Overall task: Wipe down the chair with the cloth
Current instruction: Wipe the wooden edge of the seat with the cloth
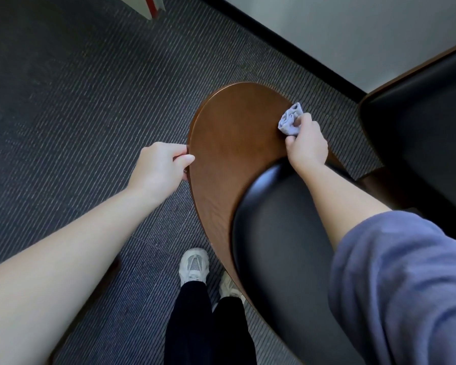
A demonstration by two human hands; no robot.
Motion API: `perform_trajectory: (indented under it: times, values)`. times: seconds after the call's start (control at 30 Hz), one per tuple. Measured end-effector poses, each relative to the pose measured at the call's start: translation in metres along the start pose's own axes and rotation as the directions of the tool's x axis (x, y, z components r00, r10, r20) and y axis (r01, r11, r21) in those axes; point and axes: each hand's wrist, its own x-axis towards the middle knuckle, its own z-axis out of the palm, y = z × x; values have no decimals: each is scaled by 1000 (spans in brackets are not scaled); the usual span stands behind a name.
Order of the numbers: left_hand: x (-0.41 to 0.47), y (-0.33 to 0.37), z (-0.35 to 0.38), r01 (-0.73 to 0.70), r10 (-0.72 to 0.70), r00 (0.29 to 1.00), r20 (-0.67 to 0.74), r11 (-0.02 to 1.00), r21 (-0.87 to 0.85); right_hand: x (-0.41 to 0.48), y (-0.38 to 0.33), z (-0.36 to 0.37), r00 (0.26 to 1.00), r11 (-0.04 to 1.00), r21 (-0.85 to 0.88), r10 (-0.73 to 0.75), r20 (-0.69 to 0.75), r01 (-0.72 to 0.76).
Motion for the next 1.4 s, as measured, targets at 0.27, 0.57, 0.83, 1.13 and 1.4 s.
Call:
perform_trajectory:
  times: [0.27,0.57,0.83,1.13,1.4]
  values:
    - [-39,17,37,-35,29,991,-131,998,-42,-17,55,-41,994,976,-204,-86,-63,72]
    - [-24,-1,68,-363,512,851,115,415,835,-38,106,-11,998,912,-405,-45,51,61]
    - [-3,-13,63,-439,631,745,215,222,871,-36,118,12,998,999,31,-41,38,40]
    - [2,-19,69,-411,681,707,190,177,894,-8,170,11,913,927,10,367,179,-375]
    - [4,-20,71,-432,711,682,173,200,879,-11,199,14,880,889,71,433,193,-453]
